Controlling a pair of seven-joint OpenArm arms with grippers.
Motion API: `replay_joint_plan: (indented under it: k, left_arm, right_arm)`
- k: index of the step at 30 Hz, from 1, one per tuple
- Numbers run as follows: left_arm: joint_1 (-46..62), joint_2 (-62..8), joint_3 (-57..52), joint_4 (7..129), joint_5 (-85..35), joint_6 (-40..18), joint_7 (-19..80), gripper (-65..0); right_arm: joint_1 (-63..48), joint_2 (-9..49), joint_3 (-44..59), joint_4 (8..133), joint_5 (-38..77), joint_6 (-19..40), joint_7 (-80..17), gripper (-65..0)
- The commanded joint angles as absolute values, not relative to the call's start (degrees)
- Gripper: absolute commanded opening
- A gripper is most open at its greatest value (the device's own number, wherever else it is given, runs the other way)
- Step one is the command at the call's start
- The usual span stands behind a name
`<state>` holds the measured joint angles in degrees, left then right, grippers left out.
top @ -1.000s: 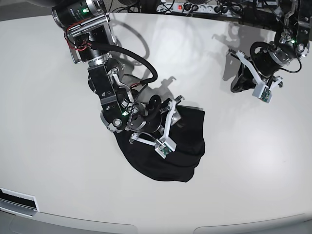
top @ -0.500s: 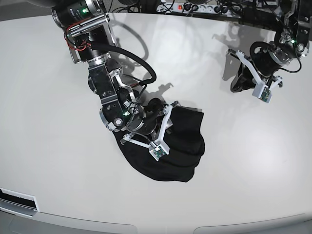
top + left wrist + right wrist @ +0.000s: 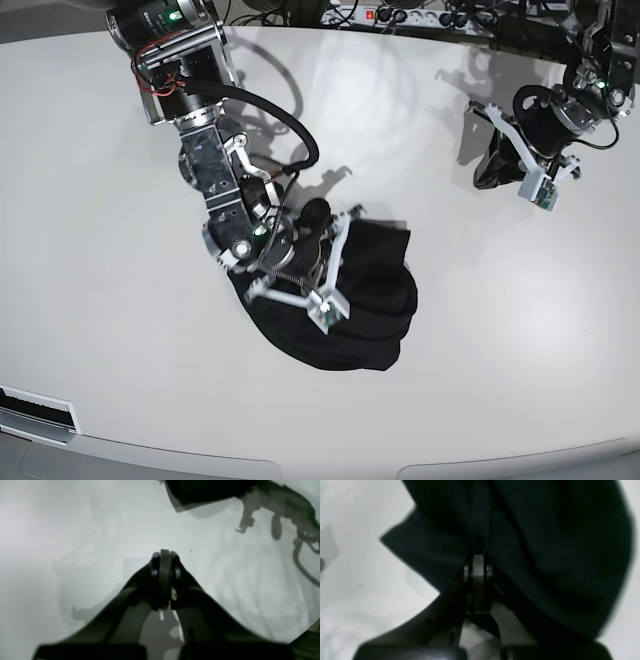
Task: Layout the t-shirt on the table in an organized manner, then fold the t-shirt properly
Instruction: 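Drag the gripped shirt edge outward with the right gripper and release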
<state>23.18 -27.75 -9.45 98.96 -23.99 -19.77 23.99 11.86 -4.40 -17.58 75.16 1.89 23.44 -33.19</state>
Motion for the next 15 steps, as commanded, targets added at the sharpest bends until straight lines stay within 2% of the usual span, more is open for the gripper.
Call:
replay_joint_plan:
  k: [1,6,9,13,15]
  left_arm:
    - [23.0,-28.6,-9.8,99.9,-24.5,-19.8,22.7,-65.0]
    - [23.0,-28.6,-9.8,99.9,-24.5,-19.8,22.7,-65.0]
    - [23.0,-28.6,-9.8,99.9,-24.5,-19.8,22.7,-65.0]
    - [23.0,-28.6,-9.8,99.9,-24.5,-19.8,22.7,-65.0]
    - [23.1,-28.4,-9.8,99.9,-24.5,-19.8,22.7,-65.0]
  right_arm:
    - [14.0,-4.9,-17.6,80.4,2.9,24.2,-31.7,-65.0]
    - [13.6,-2.9,-17.6,102.9,3.4,25.4,-33.0,-65.0]
    - [13.6,-0.5,-17.5,113.8,3.6,22.0,-33.0,-65.0]
    - [13.2,-0.2,-14.0,118.8,4.7,18.3,-32.6,-65.0]
    - [13.0,-0.1,-12.2,116.7,6.0,19.0,-32.6,-65.0]
